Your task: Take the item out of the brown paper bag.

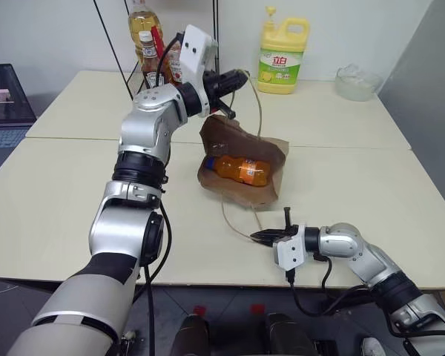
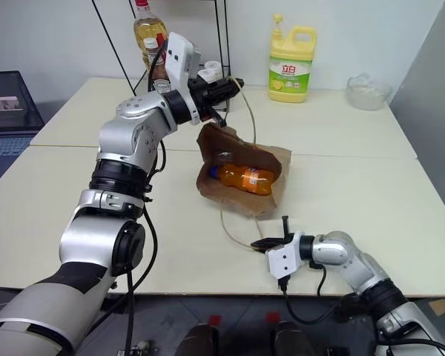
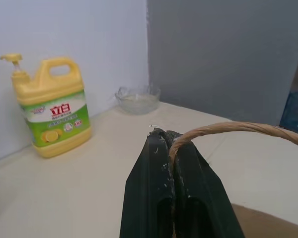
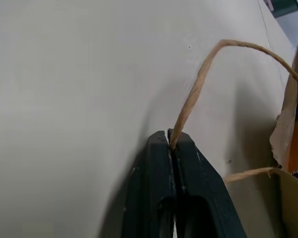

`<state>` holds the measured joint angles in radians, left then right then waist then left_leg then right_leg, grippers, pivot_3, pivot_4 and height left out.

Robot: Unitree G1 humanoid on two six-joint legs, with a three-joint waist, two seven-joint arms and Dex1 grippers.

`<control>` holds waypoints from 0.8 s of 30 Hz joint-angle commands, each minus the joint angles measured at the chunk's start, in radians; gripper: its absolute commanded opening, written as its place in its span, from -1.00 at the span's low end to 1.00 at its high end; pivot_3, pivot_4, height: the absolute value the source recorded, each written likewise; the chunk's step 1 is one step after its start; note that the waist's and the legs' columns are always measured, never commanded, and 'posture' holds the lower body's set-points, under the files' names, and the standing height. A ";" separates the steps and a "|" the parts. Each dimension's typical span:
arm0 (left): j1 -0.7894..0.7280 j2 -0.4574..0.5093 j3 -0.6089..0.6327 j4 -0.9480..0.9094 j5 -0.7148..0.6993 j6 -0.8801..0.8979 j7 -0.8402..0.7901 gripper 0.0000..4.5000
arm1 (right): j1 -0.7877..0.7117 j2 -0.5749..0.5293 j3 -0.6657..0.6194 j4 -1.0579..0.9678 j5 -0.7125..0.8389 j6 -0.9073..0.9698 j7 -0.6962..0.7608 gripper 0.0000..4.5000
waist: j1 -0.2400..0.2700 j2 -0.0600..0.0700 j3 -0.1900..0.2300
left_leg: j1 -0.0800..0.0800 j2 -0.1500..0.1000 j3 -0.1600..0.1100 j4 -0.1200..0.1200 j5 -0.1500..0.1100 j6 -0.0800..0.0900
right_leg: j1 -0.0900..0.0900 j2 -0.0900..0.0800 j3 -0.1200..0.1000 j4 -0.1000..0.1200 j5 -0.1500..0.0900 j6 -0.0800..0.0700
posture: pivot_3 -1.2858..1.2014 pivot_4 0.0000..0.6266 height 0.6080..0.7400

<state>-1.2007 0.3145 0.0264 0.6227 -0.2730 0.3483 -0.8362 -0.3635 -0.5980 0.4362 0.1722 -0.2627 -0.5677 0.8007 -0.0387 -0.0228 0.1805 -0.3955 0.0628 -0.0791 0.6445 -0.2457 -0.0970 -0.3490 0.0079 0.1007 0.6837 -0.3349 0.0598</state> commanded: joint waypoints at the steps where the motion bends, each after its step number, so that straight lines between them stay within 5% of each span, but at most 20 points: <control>1: -0.001 0.011 0.004 -0.089 -0.015 0.026 -0.011 -1.00 | 0.046 -0.074 0.006 -0.024 -0.002 0.044 0.079 -0.45 | 0.008 0.000 0.000 | 0.000 0.000 0.000 0.000 0.000 0.000 | 0.000 0.000 0.000 0.000 0.000 0.000 | 0.03 -0.52 1.00; 11: 0.015 0.002 0.010 -0.130 -0.022 0.055 -0.013 -1.00 | 0.116 -0.230 -0.079 -0.148 0.162 0.154 0.174 0.97 | 0.017 0.000 0.000 | -0.002 -0.003 -0.002 0.001 0.000 0.000 | 0.001 -0.002 -0.002 -0.002 0.000 0.000 | 0.03 -0.52 1.00; 15: 0.015 0.001 0.010 -0.131 -0.021 0.053 -0.014 -1.00 | 0.138 -0.206 -0.174 -0.395 0.419 0.523 0.176 0.99 | 0.012 0.000 0.001 | -0.003 -0.002 -0.002 0.000 0.000 0.000 | 0.000 -0.002 -0.003 -0.002 0.000 0.000 | 0.03 -0.52 1.00; 20: 0.018 -0.001 0.012 -0.128 -0.017 0.045 -0.008 -1.00 | 0.047 -0.084 -0.254 -0.672 0.667 1.014 0.005 0.99 | 0.001 0.002 0.002 | -0.004 -0.001 -0.002 0.000 0.000 0.000 | -0.002 -0.001 -0.002 0.000 0.000 0.000 | 0.03 -0.52 1.00; 24: 0.011 -0.008 0.014 -0.116 -0.014 0.037 0.002 -1.00 | -0.075 0.069 -0.217 -0.734 0.663 1.256 -0.191 0.99 | 0.005 0.002 0.002 | -0.004 0.000 -0.003 0.000 0.000 0.000 | -0.004 0.000 -0.003 0.001 0.000 0.000 | 0.03 -0.52 1.00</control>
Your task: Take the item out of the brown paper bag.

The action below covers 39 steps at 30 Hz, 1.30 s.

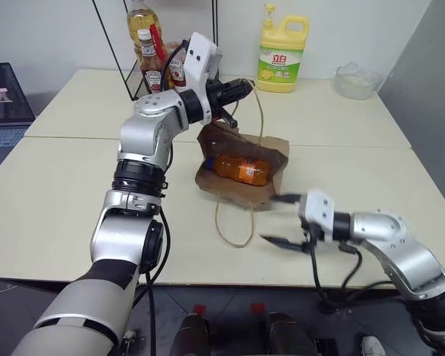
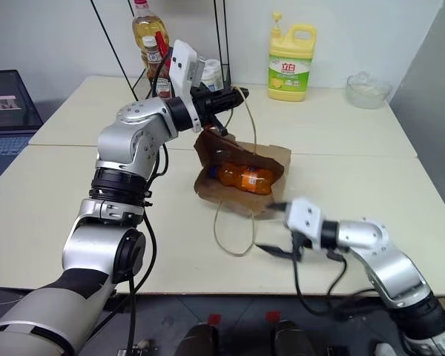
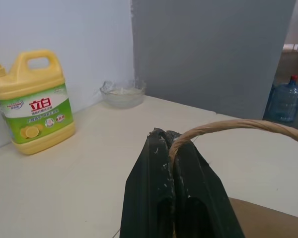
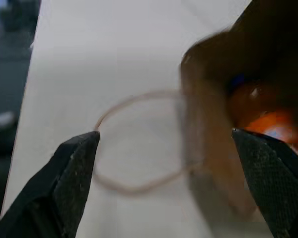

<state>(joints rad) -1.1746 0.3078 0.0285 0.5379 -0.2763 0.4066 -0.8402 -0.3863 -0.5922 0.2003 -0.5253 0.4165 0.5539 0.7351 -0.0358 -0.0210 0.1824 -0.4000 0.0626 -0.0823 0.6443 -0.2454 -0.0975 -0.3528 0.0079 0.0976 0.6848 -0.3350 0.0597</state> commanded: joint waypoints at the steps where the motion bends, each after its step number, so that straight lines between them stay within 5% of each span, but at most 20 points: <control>1: -0.017 -0.004 0.011 -0.028 -0.009 -0.024 0.007 -1.00 | -0.081 0.103 0.040 -0.024 -0.043 0.174 -0.175 0.99 | 0.003 0.000 0.000 | 0.000 0.000 0.000 0.000 0.000 0.000 | 0.000 0.000 0.000 0.000 0.000 0.000 | 0.03 -0.52 1.00; 14: -0.020 -0.017 0.013 -0.019 -0.006 -0.043 0.022 -1.00 | -0.321 0.245 0.297 0.280 -0.480 0.103 -0.372 0.99 | 0.002 0.001 0.001 | -0.006 -0.001 0.001 0.000 0.000 0.000 | -0.010 0.000 0.001 0.004 0.000 0.000 | 0.03 -0.52 1.00; 19: -0.020 -0.017 0.018 -0.016 -0.006 -0.049 0.031 -1.00 | -0.367 0.259 0.338 0.380 -0.592 0.079 -0.377 0.99 | 0.001 0.001 0.000 | -0.016 -0.001 0.001 0.002 0.003 -0.002 | -0.023 -0.001 0.000 0.012 0.000 0.000 | 0.03 -0.52 1.00; 39: -0.026 -0.028 0.015 -0.017 -0.006 -0.059 0.034 -1.00 | -0.488 0.215 0.501 0.794 -0.971 -0.125 -0.216 0.99 | -0.002 0.001 0.000 | -0.016 -0.001 0.001 0.001 0.004 -0.003 | -0.024 -0.001 0.000 0.013 0.000 0.000 | 0.03 -0.52 1.00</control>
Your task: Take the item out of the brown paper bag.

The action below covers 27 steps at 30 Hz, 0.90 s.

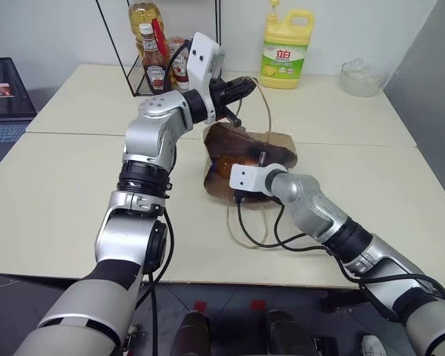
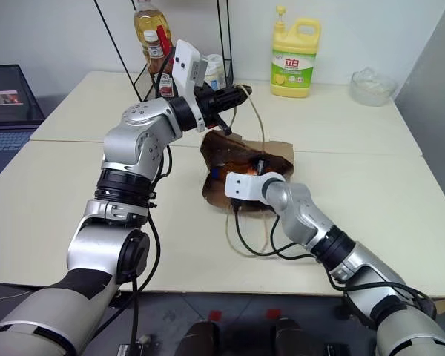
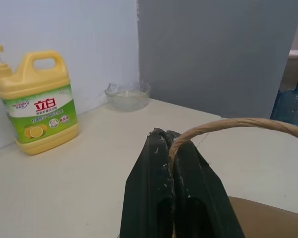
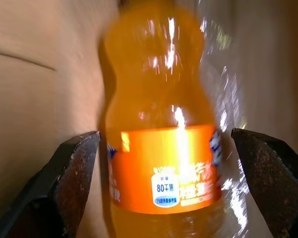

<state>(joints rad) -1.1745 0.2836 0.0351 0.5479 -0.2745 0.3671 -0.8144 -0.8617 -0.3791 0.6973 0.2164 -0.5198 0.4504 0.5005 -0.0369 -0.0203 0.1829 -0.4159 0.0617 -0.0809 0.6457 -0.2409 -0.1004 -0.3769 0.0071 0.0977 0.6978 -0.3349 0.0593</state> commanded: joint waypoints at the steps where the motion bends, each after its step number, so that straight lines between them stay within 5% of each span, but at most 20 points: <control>1: -0.028 -0.004 0.009 -0.025 -0.007 -0.021 0.009 -1.00 | -0.011 0.005 0.001 0.066 -0.040 -0.029 0.023 0.99 | -0.001 0.000 0.000 | 0.000 0.000 0.000 0.000 0.000 0.000 | 0.000 0.000 0.000 0.000 0.000 0.000 | 0.03 -0.52 1.00; 7: -0.026 -0.004 0.011 -0.028 -0.008 -0.022 0.010 -1.00 | -0.004 0.025 -0.033 0.140 -0.060 -0.078 0.011 0.99 | -0.002 0.000 0.000 | 0.001 0.000 0.000 0.000 0.001 0.000 | 0.002 0.000 0.000 0.000 0.000 0.000 | 0.03 -0.52 1.00; 13: -0.022 -0.004 0.013 -0.028 -0.008 -0.026 0.013 -1.00 | 0.013 0.020 -0.062 0.129 -0.072 -0.123 0.013 0.41 | -0.002 0.000 0.000 | 0.002 0.000 -0.001 0.000 0.002 0.000 | 0.003 0.000 -0.001 0.001 0.000 0.000 | 0.03 -0.52 1.00; 27: -0.020 0.002 0.011 -0.020 -0.006 -0.033 0.015 -1.00 | 0.093 -0.040 -0.173 -0.037 -0.060 -0.344 -0.051 0.41 | -0.001 0.000 0.000 | 0.000 -0.001 -0.001 0.000 0.002 0.000 | 0.001 0.000 -0.001 0.000 0.000 0.000 | 0.03 -0.52 1.00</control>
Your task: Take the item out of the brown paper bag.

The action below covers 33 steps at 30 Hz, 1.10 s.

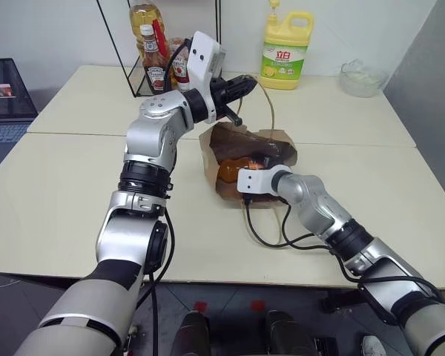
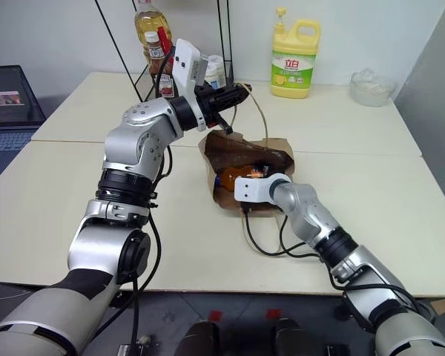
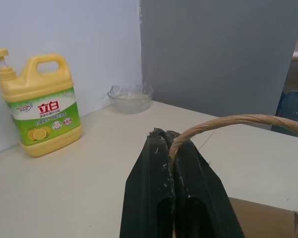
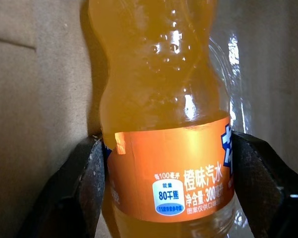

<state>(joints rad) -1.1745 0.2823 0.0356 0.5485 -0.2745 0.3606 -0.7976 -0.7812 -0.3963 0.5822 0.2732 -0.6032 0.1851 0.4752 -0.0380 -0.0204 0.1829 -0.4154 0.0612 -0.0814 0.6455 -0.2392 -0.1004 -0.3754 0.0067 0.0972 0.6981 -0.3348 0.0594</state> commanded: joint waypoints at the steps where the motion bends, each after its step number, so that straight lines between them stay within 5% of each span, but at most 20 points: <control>1: -0.021 0.004 0.011 -0.018 -0.006 -0.028 -0.001 -1.00 | 0.027 -0.033 -0.074 -0.121 0.032 -0.106 -0.031 0.41 | 0.000 0.000 0.000 | 0.000 0.000 0.000 0.000 0.000 0.000 | 0.000 0.000 0.000 0.000 0.000 0.000 | 0.03 -0.52 1.00; 13: -0.018 0.004 0.001 -0.010 0.005 -0.040 -0.003 -1.00 | 0.154 -0.096 -0.241 -0.355 0.130 -0.205 -0.009 0.41 | -0.003 0.000 0.000 | -0.001 0.000 0.000 -0.001 0.000 0.000 | -0.001 0.000 0.000 0.000 0.000 0.000 | 0.03 -0.52 1.00; 22: -0.018 -0.001 -0.002 -0.002 0.007 -0.046 -0.005 -1.00 | 0.405 -0.159 -0.494 -0.628 0.412 -0.262 0.055 0.41 | 0.005 0.000 0.000 | -0.002 -0.001 0.000 -0.001 0.000 0.000 | 0.000 0.000 0.000 -0.001 0.000 0.000 | 0.03 -0.52 1.00; 33: -0.010 -0.006 -0.003 0.000 0.002 -0.049 -0.013 -1.00 | 0.647 -0.297 -0.816 -0.661 0.238 -0.248 -0.079 0.41 | 0.007 0.000 0.000 | -0.001 -0.001 0.000 0.000 0.000 0.000 | 0.000 0.000 0.001 -0.001 0.000 0.000 | 0.03 -0.52 1.00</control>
<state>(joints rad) -1.1722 0.2789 0.0284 0.5675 -0.2675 0.3339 -0.8026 -0.1451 -0.6668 -0.1901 -0.3845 -0.3062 -0.1022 0.4170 -0.0311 -0.0204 0.1833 -0.4161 0.0602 -0.0810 0.6451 -0.2395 -0.0999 -0.3753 0.0067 0.0982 0.6977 -0.3349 0.0594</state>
